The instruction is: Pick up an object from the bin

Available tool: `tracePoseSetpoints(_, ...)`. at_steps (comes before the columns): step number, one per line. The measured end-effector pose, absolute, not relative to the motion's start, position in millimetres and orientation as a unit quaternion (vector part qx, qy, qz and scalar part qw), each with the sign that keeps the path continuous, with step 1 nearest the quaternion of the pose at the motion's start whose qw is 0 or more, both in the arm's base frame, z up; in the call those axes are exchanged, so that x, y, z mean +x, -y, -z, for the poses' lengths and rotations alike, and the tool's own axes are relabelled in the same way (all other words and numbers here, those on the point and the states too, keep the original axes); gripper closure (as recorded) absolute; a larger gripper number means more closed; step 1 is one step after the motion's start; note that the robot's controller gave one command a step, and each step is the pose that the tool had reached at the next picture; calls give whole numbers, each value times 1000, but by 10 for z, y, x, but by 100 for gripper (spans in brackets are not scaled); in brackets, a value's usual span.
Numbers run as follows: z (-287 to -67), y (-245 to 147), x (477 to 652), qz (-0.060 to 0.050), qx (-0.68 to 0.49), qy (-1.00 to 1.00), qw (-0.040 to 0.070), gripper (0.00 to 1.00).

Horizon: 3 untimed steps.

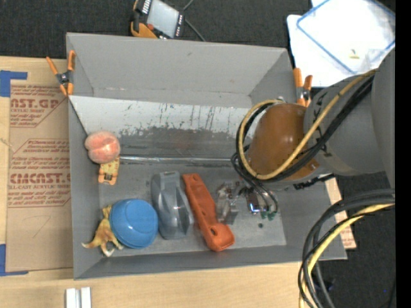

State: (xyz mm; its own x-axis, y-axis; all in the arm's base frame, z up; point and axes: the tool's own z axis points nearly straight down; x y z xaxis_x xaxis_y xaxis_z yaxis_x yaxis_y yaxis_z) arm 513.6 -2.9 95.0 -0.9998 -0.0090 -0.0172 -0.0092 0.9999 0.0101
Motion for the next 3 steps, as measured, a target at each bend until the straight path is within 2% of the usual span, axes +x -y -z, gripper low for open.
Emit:
tracePoseSetpoints(1,-705,243,5454,0,-96,-995,18,100)
tracePoseSetpoints(2,-711,-532,5377,2,-243,-970,16,100)
tracePoseSetpoints(3,-707,-812,5454,1,-272,-962,16,100)
